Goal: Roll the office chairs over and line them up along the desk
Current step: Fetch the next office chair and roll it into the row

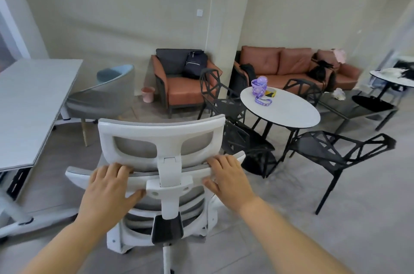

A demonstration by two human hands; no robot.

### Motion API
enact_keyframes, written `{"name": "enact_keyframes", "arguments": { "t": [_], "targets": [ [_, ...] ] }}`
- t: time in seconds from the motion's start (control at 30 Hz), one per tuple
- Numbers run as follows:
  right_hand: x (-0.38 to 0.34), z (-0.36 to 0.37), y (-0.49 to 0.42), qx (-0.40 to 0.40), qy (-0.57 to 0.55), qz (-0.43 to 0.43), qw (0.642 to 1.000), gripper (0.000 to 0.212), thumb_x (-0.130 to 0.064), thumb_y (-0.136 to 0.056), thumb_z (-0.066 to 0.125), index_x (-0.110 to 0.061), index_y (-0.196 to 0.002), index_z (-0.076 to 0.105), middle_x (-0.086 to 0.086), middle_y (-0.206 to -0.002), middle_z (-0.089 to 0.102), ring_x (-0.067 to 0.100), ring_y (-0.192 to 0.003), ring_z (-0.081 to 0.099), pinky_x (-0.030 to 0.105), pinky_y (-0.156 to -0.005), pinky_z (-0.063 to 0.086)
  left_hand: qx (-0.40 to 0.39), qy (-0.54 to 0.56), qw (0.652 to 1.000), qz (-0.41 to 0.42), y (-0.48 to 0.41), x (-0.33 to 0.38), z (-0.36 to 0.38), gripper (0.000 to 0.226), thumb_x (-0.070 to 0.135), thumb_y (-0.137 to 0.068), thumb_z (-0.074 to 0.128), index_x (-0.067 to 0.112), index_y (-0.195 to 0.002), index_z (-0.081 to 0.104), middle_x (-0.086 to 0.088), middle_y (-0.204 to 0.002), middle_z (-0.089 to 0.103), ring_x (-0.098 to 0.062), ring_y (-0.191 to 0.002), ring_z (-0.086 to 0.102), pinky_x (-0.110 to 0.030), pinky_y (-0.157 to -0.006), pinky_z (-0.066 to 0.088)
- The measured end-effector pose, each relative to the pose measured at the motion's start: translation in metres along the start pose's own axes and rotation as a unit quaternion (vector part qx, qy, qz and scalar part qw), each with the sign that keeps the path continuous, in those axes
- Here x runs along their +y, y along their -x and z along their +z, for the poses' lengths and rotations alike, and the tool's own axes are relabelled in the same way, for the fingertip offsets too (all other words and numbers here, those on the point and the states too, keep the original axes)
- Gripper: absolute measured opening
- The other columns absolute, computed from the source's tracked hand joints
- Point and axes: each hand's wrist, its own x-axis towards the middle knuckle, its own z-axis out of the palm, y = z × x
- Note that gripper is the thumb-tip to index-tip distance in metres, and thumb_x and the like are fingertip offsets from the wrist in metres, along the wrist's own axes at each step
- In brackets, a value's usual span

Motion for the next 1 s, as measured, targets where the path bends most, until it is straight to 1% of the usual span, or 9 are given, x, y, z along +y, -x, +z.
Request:
{"name": "enact_keyframes", "arguments": {
  "t": [0.07,0.13,0.23,0.27,0.4,0.47,0.57,0.73,1.0],
  "targets": [
    [-0.029,-0.003,0.023,0.008,0.006,0.036,0.999,0.042,-0.051,-0.090,0.043,-0.018,-0.116,0.047,-0.001,-0.111,0.053,0.021,-0.102,0.047,0.034,-0.095,0.039,-0.001,-0.006,1.000,0.027,0.021,-0.014,-0.007,0.050,0.043,-0.064,0.080,0.008,-0.095,0.063,-0.009,-0.089,0.060,-0.032,-0.084,0.054,-0.048,-0.082,0.046],
    [-0.058,-0.008,0.045,0.015,0.009,0.063,0.998,0.042,-0.052,-0.090,0.042,-0.018,-0.114,0.048,-0.001,-0.110,0.054,0.022,-0.101,0.047,0.033,-0.094,0.039,-0.002,-0.011,0.998,0.056,0.042,-0.026,-0.015,0.046,0.045,-0.070,0.071,0.007,-0.094,0.062,-0.010,-0.088,0.059,-0.034,-0.082,0.054,-0.048,-0.080,0.047],
    [-0.097,-0.017,0.076,0.013,0.018,0.098,0.995,0.044,-0.053,-0.088,0.043,-0.017,-0.112,0.050,-0.001,-0.108,0.054,0.022,-0.101,0.047,0.032,-0.094,0.038,-0.015,-0.008,0.996,0.082,0.072,-0.041,-0.029,0.047,0.040,-0.067,0.077,0.004,-0.092,0.062,-0.013,-0.086,0.059,-0.037,-0.080,0.055,-0.050,-0.078,0.047],
    [-0.109,-0.021,0.086,0.013,0.017,0.108,0.994,0.044,-0.053,-0.088,0.042,-0.017,-0.112,0.051,-0.001,-0.108,0.054,0.022,-0.101,0.046,0.032,-0.094,0.037,-0.017,-0.009,0.996,0.089,0.082,-0.045,-0.035,0.046,0.041,-0.068,0.075,0.003,-0.091,0.062,-0.013,-0.085,0.059,-0.038,-0.079,0.055,-0.051,-0.077,0.047],
    [-0.144,-0.036,0.122,0.007,0.024,0.135,0.990,0.044,-0.054,-0.086,0.040,-0.018,-0.109,0.050,-0.002,-0.105,0.053,0.020,-0.099,0.045,0.033,-0.092,0.038,-0.024,-0.011,0.993,0.112,0.116,-0.053,-0.050,0.055,0.053,-0.071,0.047,0.003,-0.089,0.061,-0.014,-0.084,0.057,-0.038,-0.079,0.054,-0.050,-0.077,0.047],
    [-0.156,-0.043,0.140,0.000,0.028,0.145,0.989,0.044,-0.054,-0.085,0.039,-0.019,-0.108,0.051,-0.003,-0.104,0.053,0.021,-0.099,0.045,0.033,-0.092,0.039,-0.022,-0.008,0.993,0.119,0.134,-0.052,-0.055,0.059,0.055,-0.071,0.038,0.003,-0.088,0.060,-0.014,-0.084,0.057,-0.038,-0.079,0.054,-0.050,-0.077,0.046],
    [-0.167,-0.055,0.168,0.000,0.029,0.158,0.987,0.044,-0.053,-0.085,0.040,-0.019,-0.108,0.053,-0.003,-0.104,0.053,0.021,-0.099,0.045,0.033,-0.091,0.039,-0.032,-0.009,0.992,0.123,0.160,-0.045,-0.062,0.060,0.056,-0.072,0.035,0.003,-0.088,0.060,-0.014,-0.084,0.057,-0.037,-0.079,0.054,-0.049,-0.077,0.046],
    [-0.175,-0.081,0.215,-0.017,0.031,0.172,0.984,0.046,-0.055,-0.084,0.039,-0.019,-0.109,0.053,-0.004,-0.106,0.052,0.018,-0.102,0.043,0.031,-0.095,0.038,-0.025,0.000,0.991,0.129,0.202,-0.019,-0.075,0.058,0.054,-0.073,0.036,0.003,-0.086,0.058,-0.014,-0.082,0.056,-0.038,-0.076,0.054,-0.050,-0.076,0.046],
    [-0.182,-0.115,0.304,-0.001,0.040,0.191,0.981,0.044,-0.054,-0.084,0.042,-0.020,-0.110,0.054,-0.004,-0.106,0.053,0.018,-0.101,0.045,0.031,-0.094,0.040,-0.032,0.003,0.987,0.159,0.268,0.022,-0.093,0.055,0.052,-0.073,0.036,0.004,-0.088,0.058,-0.012,-0.084,0.056,-0.036,-0.074,0.053,-0.047,-0.074,0.046]
  ]
}}
